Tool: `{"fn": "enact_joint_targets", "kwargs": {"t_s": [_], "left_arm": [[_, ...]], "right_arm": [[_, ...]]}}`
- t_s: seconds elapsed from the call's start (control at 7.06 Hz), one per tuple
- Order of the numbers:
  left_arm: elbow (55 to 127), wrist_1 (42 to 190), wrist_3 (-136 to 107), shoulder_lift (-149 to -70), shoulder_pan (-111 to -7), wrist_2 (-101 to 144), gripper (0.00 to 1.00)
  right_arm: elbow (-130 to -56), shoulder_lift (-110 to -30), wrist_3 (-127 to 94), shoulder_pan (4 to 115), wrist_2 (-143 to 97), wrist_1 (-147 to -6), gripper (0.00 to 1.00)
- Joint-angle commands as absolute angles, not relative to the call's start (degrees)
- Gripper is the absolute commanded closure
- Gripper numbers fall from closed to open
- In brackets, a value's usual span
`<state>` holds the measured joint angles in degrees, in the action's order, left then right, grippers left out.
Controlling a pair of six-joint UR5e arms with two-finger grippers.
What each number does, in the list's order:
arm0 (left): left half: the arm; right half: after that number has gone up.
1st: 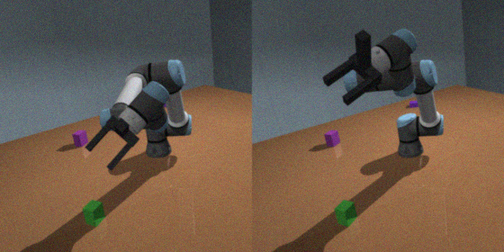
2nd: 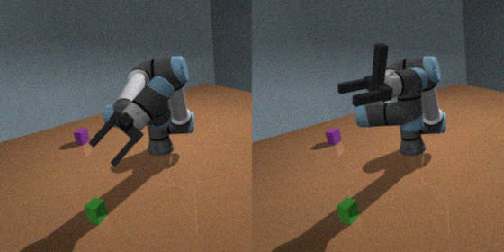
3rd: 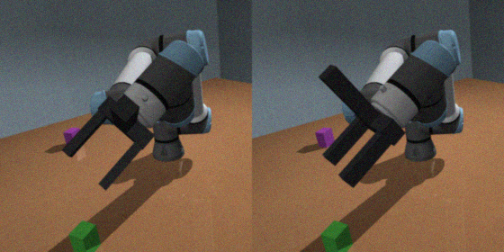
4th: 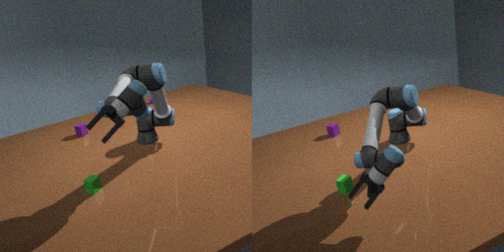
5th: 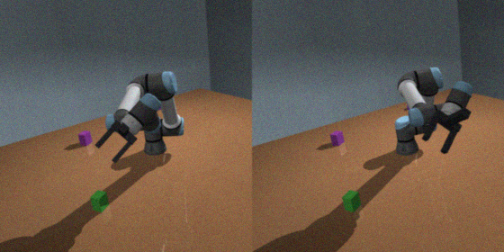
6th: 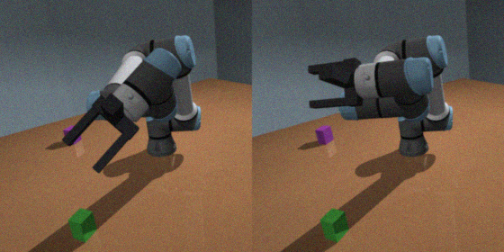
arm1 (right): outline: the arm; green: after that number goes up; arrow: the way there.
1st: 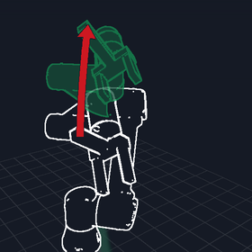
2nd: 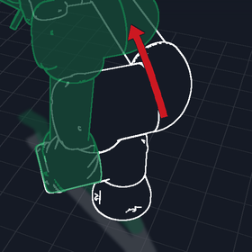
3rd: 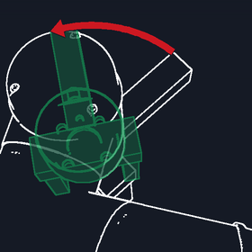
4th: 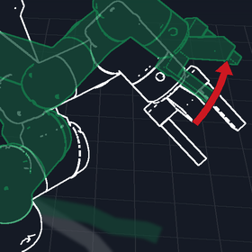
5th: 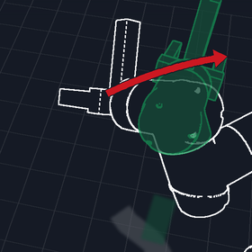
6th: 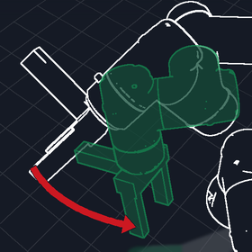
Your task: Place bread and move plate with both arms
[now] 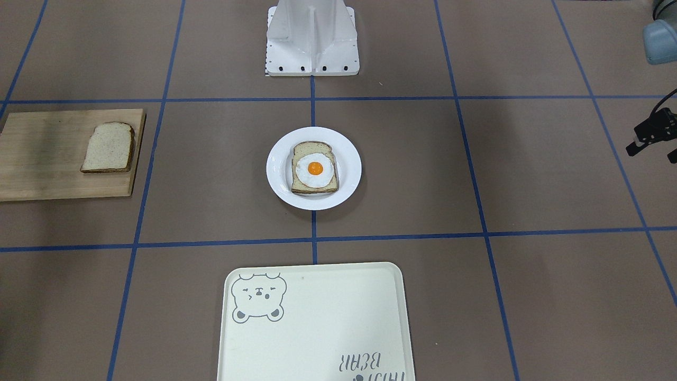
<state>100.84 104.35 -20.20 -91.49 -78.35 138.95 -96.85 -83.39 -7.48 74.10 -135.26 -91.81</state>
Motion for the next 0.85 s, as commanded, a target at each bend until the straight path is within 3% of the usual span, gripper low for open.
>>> {"fn": "enact_joint_targets", "kwargs": {"t_s": [0.0, 0.28, 0.71], "left_arm": [[100.99, 104.33, -20.56, -91.58, -78.31, 138.96, 0.02], [101.07, 104.33, -20.57, -91.50, -78.40, 138.96, 0.02], [101.51, 104.33, -20.65, -91.06, -78.40, 138.87, 0.02]], "right_arm": [[-95.98, -89.18, -24.82, 68.60, -135.09, -72.28, 0.00], [-95.98, -92.01, -49.99, 60.42, -134.74, -52.82, 0.00], [-94.31, -96.75, -58.18, 56.08, -134.56, -39.57, 0.00]]}}
